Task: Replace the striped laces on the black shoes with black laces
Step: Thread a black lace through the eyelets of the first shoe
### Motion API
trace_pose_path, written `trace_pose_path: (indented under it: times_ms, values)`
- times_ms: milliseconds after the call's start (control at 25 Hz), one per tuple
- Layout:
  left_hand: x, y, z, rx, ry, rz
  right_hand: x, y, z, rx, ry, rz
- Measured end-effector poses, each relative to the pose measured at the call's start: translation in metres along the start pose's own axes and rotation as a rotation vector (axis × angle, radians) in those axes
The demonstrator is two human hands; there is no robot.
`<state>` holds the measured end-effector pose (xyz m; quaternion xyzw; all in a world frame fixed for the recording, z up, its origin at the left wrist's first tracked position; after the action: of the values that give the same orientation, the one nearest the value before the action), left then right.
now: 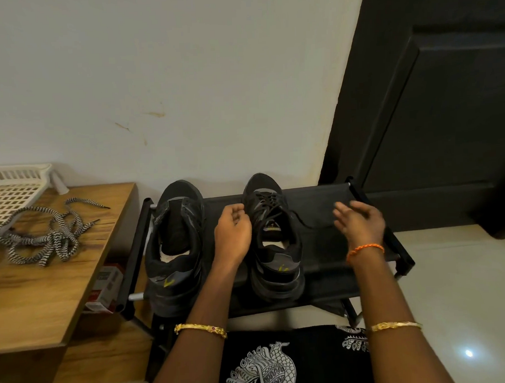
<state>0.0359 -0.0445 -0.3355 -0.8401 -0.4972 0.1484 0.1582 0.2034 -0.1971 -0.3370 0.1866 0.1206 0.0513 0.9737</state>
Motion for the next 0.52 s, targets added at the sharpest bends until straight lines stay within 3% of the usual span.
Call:
trace_pose_path:
  times_ms: [120, 200, 360, 520]
  values:
    - [-0.003, 0.000, 0.006, 0.041, -0.050, 0.085, -0.030, 0.039, -0.019, -0.432, -0.143, 0.427]
    - [-0.007, 0.002, 0.009, 0.081, -0.051, 0.124, -0.036, 0.043, -0.027, -0.584, -0.184, 0.512]
    - [-0.009, 0.002, 0.013, 0.226, -0.047, 0.128, -0.036, 0.031, -0.018, -0.594, -0.208, 0.422]
    - [-0.008, 0.002, 0.017, 0.315, 0.022, 0.191, -0.025, -0.002, -0.001, -0.542, -0.213, 0.181]
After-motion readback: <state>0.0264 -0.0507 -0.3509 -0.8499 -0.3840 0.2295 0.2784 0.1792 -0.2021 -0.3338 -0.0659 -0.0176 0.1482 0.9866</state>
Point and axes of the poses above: each hand's wrist, its own x-axis towards the middle knuckle, its own y-axis out of the palm, z = x × y, the point moved 2 cm from there along x, towards the middle knuckle, and after that the axes turned 13 degrees about x, right-handed, at the moved point
